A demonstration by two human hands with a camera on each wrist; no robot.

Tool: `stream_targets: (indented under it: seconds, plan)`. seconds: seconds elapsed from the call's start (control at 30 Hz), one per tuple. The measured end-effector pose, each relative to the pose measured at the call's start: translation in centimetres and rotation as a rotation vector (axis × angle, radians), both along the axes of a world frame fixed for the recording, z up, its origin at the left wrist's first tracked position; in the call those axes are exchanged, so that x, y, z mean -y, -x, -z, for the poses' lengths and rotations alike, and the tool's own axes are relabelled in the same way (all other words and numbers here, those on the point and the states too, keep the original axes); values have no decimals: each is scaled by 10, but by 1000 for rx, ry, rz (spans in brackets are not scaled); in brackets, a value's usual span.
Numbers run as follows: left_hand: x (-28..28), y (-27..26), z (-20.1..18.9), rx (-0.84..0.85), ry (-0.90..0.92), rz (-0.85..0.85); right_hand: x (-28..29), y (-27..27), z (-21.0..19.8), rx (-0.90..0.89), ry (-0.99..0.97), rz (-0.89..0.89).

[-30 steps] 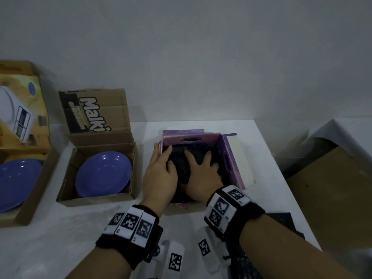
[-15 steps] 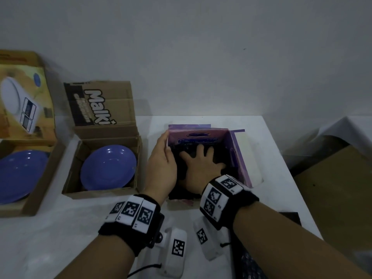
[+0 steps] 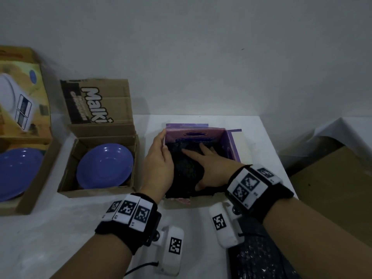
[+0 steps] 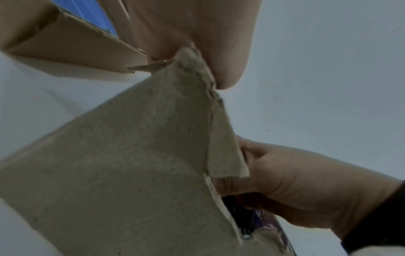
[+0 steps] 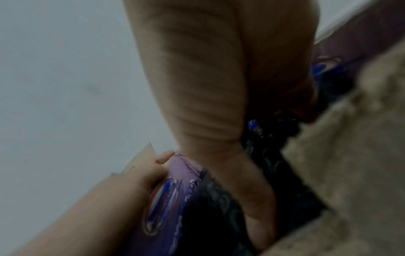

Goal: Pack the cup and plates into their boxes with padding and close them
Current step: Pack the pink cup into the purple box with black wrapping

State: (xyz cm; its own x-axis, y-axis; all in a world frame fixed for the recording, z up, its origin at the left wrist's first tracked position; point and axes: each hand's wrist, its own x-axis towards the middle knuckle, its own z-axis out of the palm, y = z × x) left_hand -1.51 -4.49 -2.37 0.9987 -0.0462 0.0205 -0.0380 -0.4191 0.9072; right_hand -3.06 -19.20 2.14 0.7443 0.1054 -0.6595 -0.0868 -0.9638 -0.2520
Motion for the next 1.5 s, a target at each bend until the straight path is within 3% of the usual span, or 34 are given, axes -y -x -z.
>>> stream_targets:
  seconds: [0.2, 0.3, 0.4, 0.57, 0.7, 0.87, 1.03, 1.3, 1.43, 1.5]
  plan:
    - [-1, 0, 0, 22, 1, 6, 19, -8, -39, 62, 201, -223]
    - [0, 0, 1, 21, -14, -2, 17, 2, -22, 76, 259, -288]
    - [-1, 0, 1, 16, -9, 3, 14, 12, -1, 221, 298, -288]
    - [0, 0, -1, 9, 3, 0, 13, 9, -3, 277, 381, -335]
    - [0, 2, -3, 7, 8, -2, 7, -4, -7, 77, 207, -295]
    - [-1, 0, 0, 3, -6, 1, 6, -9, 5, 143, 170, -357]
    - [-1, 0, 0, 10, -3, 3, 3, -18, 0, -64, 35, -159]
    - [-1, -1, 2, 23, -1, 7, -19, 3, 38, 398, 186, -158]
    - [0, -1, 2, 87, -54, -7, -5, 3, 23, 274, -58, -50]
    - [-1, -5, 7, 158, -112, -19, 5, 8, 10, 433, -206, 73]
